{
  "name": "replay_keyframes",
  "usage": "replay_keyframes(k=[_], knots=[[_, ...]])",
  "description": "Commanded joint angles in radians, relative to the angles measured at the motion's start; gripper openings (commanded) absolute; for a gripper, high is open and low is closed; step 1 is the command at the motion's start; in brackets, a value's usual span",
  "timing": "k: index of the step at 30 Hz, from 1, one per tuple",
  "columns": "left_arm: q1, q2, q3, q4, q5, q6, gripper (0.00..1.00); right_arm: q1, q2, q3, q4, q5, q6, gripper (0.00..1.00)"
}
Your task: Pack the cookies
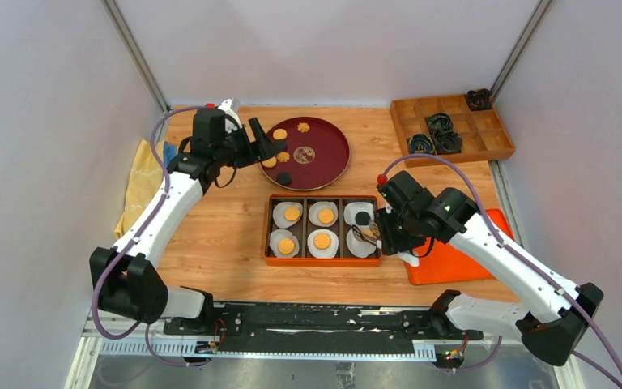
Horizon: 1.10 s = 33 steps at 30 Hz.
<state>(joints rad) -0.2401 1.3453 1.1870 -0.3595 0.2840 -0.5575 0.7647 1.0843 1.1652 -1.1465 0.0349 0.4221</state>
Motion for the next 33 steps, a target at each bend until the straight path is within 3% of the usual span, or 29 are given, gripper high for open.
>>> replay_keyframes(k=[1, 5, 9, 13, 33], knots=[[-0.007, 0.011, -0.013, 0.028, 0.003, -0.006, 0.79, 0.021, -0.017, -0.023, -0.031, 0.043, 0.039, 0.0], [-0.007, 0.012, -0.012, 0.022, -0.001, -0.004, 0.79, 0.022, -0.002, -0.013, -0.029, 0.047, 0.04, 0.02], [-0.007, 0.015, -0.008, 0.01, -0.005, 0.005, 0.8, 0.022, 0.016, -0.008, -0.027, 0.034, 0.037, 0.24], [-0.007, 0.02, -0.005, 0.014, 0.01, 0.009, 0.8, 0.025, 0.031, 0.001, -0.027, 0.021, 0.035, 0.32], [-0.007, 0.03, 0.003, 0.011, 0.072, 0.028, 0.82, 0.031, 0.028, 0.03, -0.029, -0.007, 0.028, 0.45]])
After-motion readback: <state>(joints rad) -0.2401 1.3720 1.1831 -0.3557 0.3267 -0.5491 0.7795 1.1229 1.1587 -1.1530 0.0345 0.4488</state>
